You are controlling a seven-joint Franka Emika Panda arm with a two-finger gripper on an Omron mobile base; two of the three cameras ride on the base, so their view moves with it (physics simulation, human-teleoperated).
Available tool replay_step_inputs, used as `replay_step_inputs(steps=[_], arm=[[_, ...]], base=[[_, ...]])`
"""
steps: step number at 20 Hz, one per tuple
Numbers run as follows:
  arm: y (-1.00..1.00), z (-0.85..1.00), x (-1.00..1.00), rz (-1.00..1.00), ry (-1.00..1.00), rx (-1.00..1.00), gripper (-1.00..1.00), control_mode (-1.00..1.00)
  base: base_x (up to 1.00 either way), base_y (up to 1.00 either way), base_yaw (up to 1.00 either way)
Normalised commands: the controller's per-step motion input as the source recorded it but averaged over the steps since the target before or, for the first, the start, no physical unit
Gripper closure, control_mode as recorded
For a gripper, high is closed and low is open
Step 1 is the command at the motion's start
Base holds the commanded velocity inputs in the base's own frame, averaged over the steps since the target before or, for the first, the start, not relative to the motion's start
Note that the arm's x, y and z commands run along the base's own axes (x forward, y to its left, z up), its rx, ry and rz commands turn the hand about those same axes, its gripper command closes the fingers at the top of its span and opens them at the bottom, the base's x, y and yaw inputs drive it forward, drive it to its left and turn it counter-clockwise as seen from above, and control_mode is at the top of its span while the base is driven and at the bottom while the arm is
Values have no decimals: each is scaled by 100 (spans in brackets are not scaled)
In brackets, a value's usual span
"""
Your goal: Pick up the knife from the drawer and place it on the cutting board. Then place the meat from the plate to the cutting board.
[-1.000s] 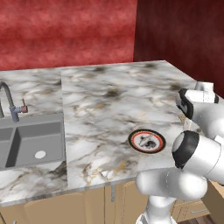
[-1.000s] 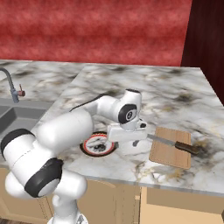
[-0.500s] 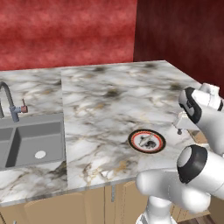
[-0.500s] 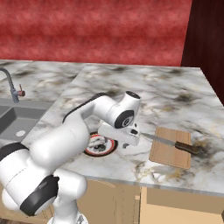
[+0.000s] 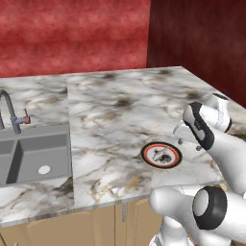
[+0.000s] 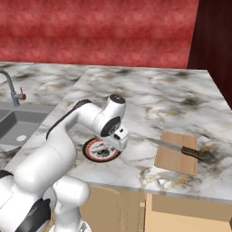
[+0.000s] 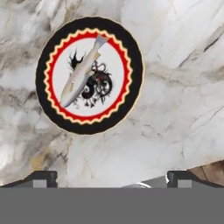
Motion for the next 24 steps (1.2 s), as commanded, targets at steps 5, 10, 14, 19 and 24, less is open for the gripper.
replay_step_inputs(steps=[5,10,14,19,24], arm=[[47,0,29,-24,0,-5,-100,-100],[9,-2,35,-14,8,-2,-100,-100],[1,-2,40,-13,11,-2,-100,-100],[5,-6,23,-11,11,-2,-100,-100],[2,-22,0,-7,7,-1,-100,-100]], base=[[0,0,0],[0,0,0],[0,0,0],[0,0,0],[0,0,0]])
